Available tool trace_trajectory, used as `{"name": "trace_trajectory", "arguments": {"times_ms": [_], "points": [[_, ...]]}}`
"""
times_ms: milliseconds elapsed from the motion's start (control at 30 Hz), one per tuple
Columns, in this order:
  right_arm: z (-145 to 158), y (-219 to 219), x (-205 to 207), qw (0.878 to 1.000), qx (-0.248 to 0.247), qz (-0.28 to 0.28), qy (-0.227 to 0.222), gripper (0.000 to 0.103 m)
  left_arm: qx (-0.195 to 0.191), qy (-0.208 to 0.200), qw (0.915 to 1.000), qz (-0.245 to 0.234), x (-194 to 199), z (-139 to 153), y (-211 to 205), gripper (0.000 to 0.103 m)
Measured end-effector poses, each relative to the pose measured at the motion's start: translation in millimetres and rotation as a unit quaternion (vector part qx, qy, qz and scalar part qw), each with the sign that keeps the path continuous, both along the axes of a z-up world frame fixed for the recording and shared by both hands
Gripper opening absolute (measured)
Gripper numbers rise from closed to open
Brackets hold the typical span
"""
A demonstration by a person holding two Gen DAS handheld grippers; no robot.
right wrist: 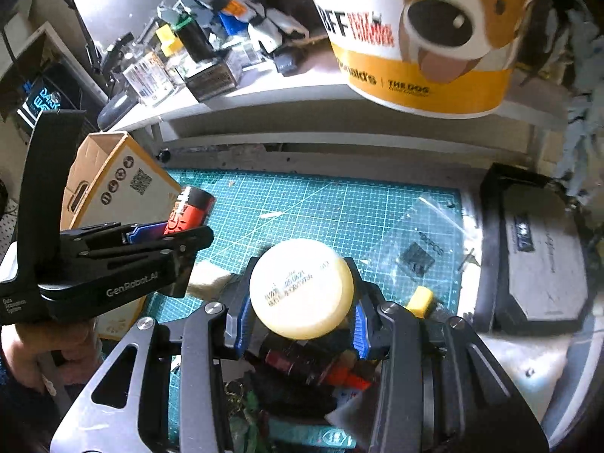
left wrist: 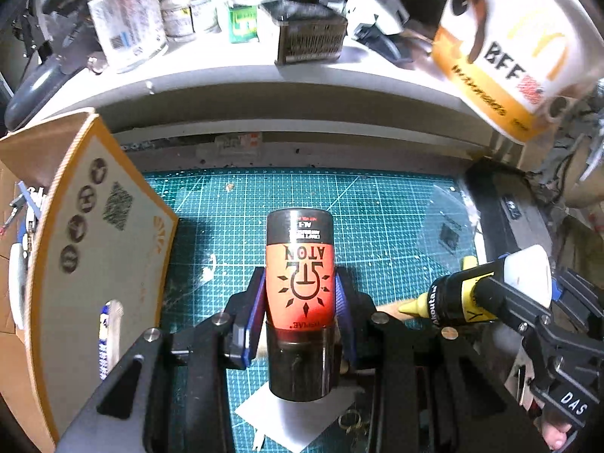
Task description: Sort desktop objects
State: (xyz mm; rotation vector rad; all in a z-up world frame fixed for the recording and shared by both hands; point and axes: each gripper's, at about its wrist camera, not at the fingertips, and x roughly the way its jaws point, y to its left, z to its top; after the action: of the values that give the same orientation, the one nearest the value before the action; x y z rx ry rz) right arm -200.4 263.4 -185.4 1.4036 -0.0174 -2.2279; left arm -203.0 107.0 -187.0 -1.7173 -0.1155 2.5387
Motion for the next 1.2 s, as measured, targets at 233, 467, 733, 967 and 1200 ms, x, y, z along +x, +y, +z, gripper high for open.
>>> {"name": "trace_trajectory", "arguments": {"times_ms": [233,467,733,967,1200], "points": [[28.0,3.4,35.8,0.999,0.006,-0.023,0.026,0.038,0.01,0.024,0.9995,-0.017,29.3,22.2,-12.5,0.034],[50.2,-0.8,75.5,0.997,0.018,-0.052,0.046,0.038,0.021,0.048,0.998,-0.035,59.5,37.8,-24.9,0.034],[67.9,-4.6,129.6,0.995,0.036,-0.079,0.059,0.038,0.039,0.057,0.9956,-0.063,100.8,45.8,-39.8,0.034],[79.7,-5.0,170.9,0.994,0.04,-0.08,0.068,0.038,0.038,0.073,0.9941,-0.071,134.9,60.9,-53.6,0.034],[97.9,-13.3,197.2,0.994,0.025,-0.065,0.081,0.038,0.036,0.09,0.9937,-0.057,171.8,83.8,-63.8,0.034]]}}
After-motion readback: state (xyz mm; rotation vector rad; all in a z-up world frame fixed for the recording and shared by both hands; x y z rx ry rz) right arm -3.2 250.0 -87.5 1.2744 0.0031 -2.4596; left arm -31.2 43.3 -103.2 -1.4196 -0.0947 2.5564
